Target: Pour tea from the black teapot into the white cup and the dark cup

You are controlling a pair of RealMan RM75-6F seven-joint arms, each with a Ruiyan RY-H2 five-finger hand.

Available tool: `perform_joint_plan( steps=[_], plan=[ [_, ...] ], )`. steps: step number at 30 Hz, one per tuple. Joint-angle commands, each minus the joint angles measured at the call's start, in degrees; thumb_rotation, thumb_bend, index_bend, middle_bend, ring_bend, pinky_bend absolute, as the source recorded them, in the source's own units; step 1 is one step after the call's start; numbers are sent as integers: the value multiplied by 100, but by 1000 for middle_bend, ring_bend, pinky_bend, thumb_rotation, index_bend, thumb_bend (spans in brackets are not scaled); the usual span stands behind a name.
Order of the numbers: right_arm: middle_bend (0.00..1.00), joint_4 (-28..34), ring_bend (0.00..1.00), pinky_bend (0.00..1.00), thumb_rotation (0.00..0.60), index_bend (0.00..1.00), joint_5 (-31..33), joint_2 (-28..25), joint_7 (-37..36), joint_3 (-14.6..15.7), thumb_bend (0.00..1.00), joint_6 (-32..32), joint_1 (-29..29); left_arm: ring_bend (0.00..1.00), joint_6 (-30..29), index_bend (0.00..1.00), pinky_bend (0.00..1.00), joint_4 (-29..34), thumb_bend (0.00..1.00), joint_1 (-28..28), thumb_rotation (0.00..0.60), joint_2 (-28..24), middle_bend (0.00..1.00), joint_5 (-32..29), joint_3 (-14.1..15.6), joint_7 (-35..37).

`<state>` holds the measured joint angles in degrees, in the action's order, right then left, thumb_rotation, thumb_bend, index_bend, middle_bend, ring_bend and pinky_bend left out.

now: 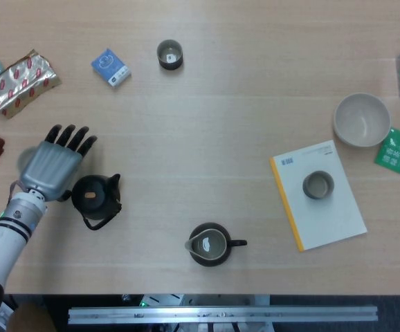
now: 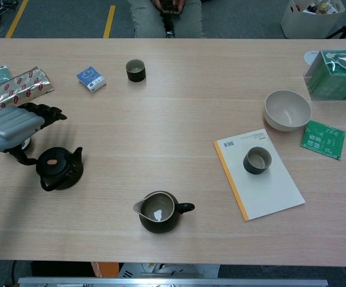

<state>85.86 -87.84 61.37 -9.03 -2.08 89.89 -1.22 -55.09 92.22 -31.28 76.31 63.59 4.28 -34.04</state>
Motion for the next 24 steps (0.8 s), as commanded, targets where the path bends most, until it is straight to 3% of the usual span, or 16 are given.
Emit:
perform_joint_plan(
  steps=[1,10,24],
  plan=[
    [325,-17,179,217,600,358,9,5,-12,1,120,-2,-9,0,-6,49,70,35,168,-17,600,27,22,62,-12,21],
    [324,-69,179,216,600,358,14,27,-50,-15,119,-34,8,0,-169,49,70,372,169,-10,600,-156,22,325,-63,165],
    [324,-225,178,217,600,358,9,101,-187,-44,120,-141,90,0,-223,0,70,1933,169,87,600,-1019,0,654,212,183]
  ],
)
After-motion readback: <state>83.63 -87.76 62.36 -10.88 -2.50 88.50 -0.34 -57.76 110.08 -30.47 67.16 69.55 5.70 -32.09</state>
